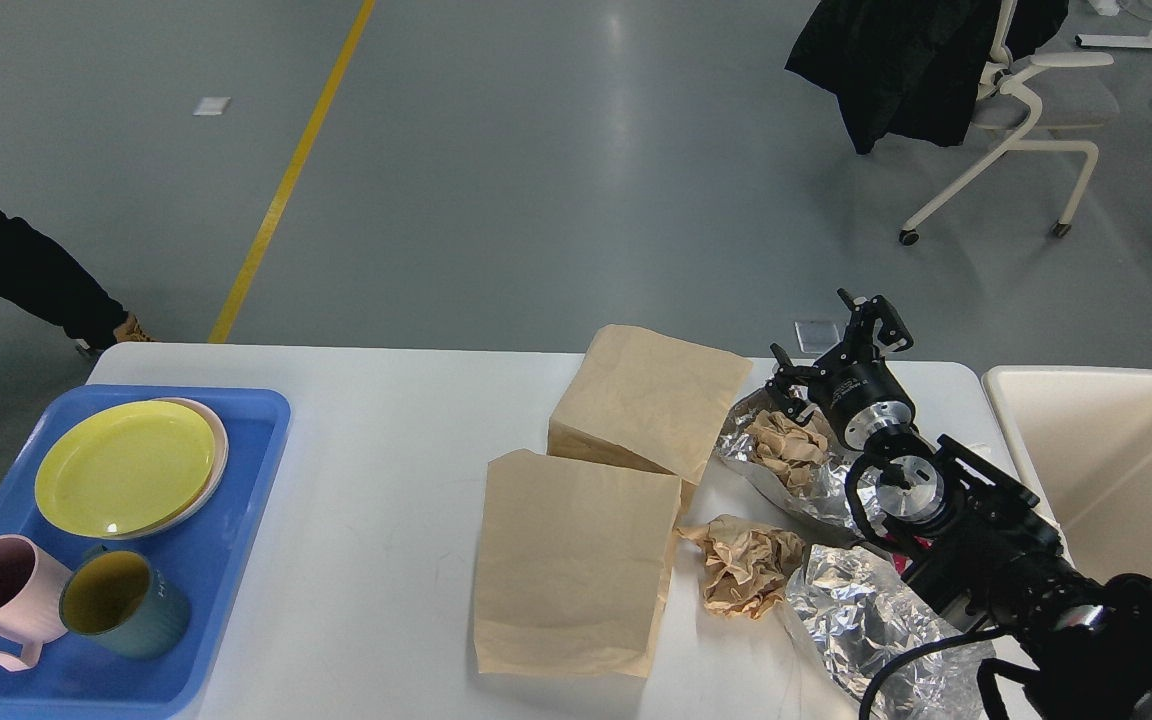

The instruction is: Tidy desktop

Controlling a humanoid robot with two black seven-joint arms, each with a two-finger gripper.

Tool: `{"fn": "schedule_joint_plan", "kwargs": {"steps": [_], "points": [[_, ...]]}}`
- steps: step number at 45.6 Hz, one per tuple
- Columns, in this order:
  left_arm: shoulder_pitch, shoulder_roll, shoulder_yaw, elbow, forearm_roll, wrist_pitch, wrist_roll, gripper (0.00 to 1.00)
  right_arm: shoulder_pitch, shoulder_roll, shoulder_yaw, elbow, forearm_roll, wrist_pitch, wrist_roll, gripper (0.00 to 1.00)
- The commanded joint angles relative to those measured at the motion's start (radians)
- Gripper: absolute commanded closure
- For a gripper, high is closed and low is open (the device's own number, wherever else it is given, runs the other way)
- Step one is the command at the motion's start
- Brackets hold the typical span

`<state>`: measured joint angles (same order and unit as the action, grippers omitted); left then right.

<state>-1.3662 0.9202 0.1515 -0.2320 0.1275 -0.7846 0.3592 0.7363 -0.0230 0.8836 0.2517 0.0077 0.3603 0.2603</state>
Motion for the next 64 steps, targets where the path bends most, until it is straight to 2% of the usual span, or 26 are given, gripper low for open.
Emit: {"fn": "schedule_joint_plan", "kwargs": {"steps": [1, 11, 18, 21, 30, 33, 38, 42, 50, 64], "points": [[0.053, -0.012, -0.127, 0.008, -0.011, 0.010, -0.002, 0.04, 0.000, 0.000, 0.000, 0.000, 0.000, 0.000, 0.000, 0.00], [0.237, -0.043, -0.414, 0.007, -0.019, 0.002, -0.017, 0.04, 0.000, 0.000, 0.000, 0.000, 0.000, 0.000, 0.000, 0.00], [0.274, -0.064, -0.618, 0.011, -0.063, 0.022, -0.005, 0.04, 0.000, 0.000, 0.000, 0.000, 0.000, 0.000, 0.000, 0.00], [0.271, -0.101, -0.679, 0.014, -0.072, 0.068, -0.016, 0.04, 0.000, 0.000, 0.000, 0.000, 0.000, 0.000, 0.000, 0.00], [0.291, -0.201, -0.882, 0.017, -0.137, 0.310, -0.028, 0.04, 0.000, 0.000, 0.000, 0.001, 0.000, 0.000, -0.001, 0.00], [0.302, -0.219, -0.900, 0.017, -0.137, 0.332, -0.051, 0.04, 0.000, 0.000, 0.000, 0.000, 0.000, 0.000, -0.001, 0.00], [0.302, -0.234, -0.892, 0.017, -0.129, 0.337, -0.134, 0.04, 0.000, 0.000, 0.000, 0.000, 0.000, 0.000, 0.000, 0.00], [0.311, -0.253, -0.892, 0.017, -0.128, 0.340, -0.169, 0.04, 0.000, 0.000, 0.000, 0.000, 0.000, 0.000, 0.000, 0.00], [0.338, -0.277, -0.897, 0.017, -0.137, 0.343, -0.167, 0.04, 0.000, 0.000, 0.000, 0.000, 0.000, 0.000, 0.000, 0.00], [0.391, -0.449, -0.905, 0.016, -0.137, 0.346, -0.171, 0.04, 0.000, 0.000, 0.000, 0.000, 0.000, 0.000, 0.000, 0.00]]}}
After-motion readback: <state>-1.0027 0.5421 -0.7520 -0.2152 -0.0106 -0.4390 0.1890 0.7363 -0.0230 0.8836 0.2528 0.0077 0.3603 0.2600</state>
